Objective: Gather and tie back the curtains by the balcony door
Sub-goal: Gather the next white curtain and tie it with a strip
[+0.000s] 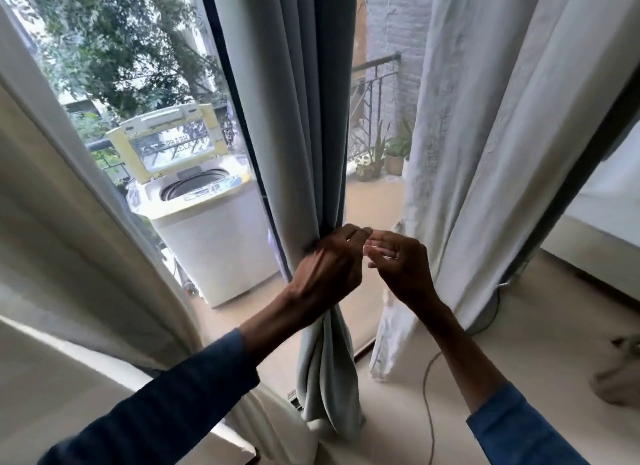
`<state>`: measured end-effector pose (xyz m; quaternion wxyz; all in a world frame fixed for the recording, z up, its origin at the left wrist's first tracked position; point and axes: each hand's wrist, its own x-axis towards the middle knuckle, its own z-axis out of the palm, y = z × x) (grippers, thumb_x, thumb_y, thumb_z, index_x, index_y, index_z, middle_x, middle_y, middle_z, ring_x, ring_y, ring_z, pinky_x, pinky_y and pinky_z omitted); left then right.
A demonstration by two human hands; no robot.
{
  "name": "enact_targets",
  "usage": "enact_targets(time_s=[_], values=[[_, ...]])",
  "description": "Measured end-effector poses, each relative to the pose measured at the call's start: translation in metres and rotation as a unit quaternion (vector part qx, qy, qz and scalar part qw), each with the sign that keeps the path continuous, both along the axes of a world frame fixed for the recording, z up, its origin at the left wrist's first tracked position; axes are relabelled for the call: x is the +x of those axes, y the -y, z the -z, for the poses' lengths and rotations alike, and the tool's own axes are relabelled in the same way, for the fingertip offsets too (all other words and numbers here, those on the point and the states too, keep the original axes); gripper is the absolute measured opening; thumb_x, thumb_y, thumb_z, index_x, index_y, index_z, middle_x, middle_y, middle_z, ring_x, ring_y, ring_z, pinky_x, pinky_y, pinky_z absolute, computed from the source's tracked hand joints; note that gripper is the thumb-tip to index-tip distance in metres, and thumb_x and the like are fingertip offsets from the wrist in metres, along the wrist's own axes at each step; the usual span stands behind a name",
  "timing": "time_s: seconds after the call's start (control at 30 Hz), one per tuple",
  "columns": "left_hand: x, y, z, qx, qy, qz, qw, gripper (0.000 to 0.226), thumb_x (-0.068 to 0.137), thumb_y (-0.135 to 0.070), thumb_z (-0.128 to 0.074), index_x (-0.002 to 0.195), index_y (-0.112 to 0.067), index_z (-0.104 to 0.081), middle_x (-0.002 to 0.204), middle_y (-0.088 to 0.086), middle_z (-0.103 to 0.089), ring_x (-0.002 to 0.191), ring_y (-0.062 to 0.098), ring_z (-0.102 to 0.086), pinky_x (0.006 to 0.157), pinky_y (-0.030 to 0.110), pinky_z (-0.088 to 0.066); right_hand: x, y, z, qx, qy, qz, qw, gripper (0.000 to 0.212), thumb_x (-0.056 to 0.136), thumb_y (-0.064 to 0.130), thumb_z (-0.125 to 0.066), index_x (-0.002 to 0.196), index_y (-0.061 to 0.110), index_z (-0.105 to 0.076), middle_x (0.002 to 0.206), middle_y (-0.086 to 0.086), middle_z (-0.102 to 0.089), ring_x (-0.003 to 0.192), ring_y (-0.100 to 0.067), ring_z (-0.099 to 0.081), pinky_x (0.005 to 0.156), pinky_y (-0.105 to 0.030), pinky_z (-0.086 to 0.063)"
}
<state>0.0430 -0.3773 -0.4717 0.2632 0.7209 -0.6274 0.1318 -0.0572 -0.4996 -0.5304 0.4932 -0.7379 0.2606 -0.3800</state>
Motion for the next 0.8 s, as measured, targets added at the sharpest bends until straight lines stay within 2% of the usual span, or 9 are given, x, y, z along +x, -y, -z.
enact_targets(time_s=[0.1,0.23,0.47,0.53,0.6,0.67,0.8], values=[[-0.009,0.041,-0.022,-0.049,-0.056,0.020,0.997,0.039,0.089,-0.001,-0.048,0.125,-0.001,-0.064,0.116,0.016,-0.069,0.100,0.031,-0.069,0.087,0.037,-0.057,-0.019,0.019,-0.027,-0.031,-0.003,0.029,0.999,0.024,0.090,0.002,-0.070,0.112,0.009,-0.075,0.092,0.007,-0.077,0.081,-0.002,-0.075,0.067,-0.031,-0.064],[-0.015,0.090,-0.057,-0.134,-0.094,0.013,0.986,0.031,0.093,-0.010,-0.052,0.122,-0.007,-0.063,0.112,0.008,-0.070,0.096,0.023,-0.068,0.083,0.037,-0.056,-0.045,0.053,-0.071,-0.079,0.014,0.073,0.994,0.022,0.092,0.003,-0.067,0.111,0.010,-0.076,0.093,0.007,-0.079,0.083,-0.004,-0.076,0.068,-0.034,-0.064],[-0.017,0.150,-0.131,-0.237,-0.120,0.019,0.964,0.042,0.089,-0.018,-0.064,0.129,-0.013,-0.054,0.118,0.001,-0.063,0.098,0.015,-0.063,0.082,0.037,-0.057,-0.063,0.120,-0.169,-0.186,0.066,0.146,0.970,0.019,0.093,0.013,-0.068,0.110,0.015,-0.075,0.090,0.012,-0.078,0.084,-0.002,-0.075,0.074,-0.037,-0.064],[-0.019,0.166,-0.164,-0.278,-0.121,0.019,0.953,0.045,0.088,-0.020,-0.067,0.129,-0.014,-0.052,0.119,0.000,-0.062,0.096,0.012,-0.063,0.082,0.034,-0.057,-0.065,0.138,-0.205,-0.222,0.092,0.171,0.956,0.016,0.091,0.021,-0.072,0.107,0.020,-0.076,0.088,0.015,-0.077,0.084,0.002,-0.073,0.078,-0.030,-0.062],[-0.019,0.186,-0.203,-0.309,-0.117,0.012,0.944,0.051,0.087,-0.023,-0.069,0.133,-0.014,-0.049,0.124,0.000,-0.059,0.100,0.011,-0.062,0.084,0.030,-0.056,-0.068,0.155,-0.246,-0.261,0.120,0.200,0.937,0.016,0.088,0.027,-0.076,0.104,0.022,-0.076,0.087,0.016,-0.076,0.082,0.007,-0.071,0.074,-0.013,-0.056],[-0.016,0.204,-0.240,-0.333,-0.102,-0.001,0.937,0.059,0.087,-0.027,-0.071,0.138,-0.013,-0.045,0.129,0.002,-0.056,0.108,0.013,-0.060,0.089,0.026,-0.053,-0.068,0.168,-0.287,-0.302,0.152,0.217,0.916,0.024,0.085,0.031,-0.080,0.107,0.021,-0.075,0.090,0.016,-0.075,0.084,0.007,-0.069,0.068,-0.004,-0.049],[-0.010,0.234,-0.317,-0.380,-0.058,-0.037,0.922,0.074,0.084,-0.034,-0.072,0.144,-0.012,-0.035,0.137,0.003,-0.046,0.124,0.018,-0.049,0.096,0.022,-0.038,-0.061,0.193,-0.367,-0.368,0.203,0.204,0.884,0.050,0.080,0.044,-0.083,0.121,0.020,-0.066,0.110,0.014,-0.068,0.098,0.000,-0.066,0.065,-0.015,-0.057]])
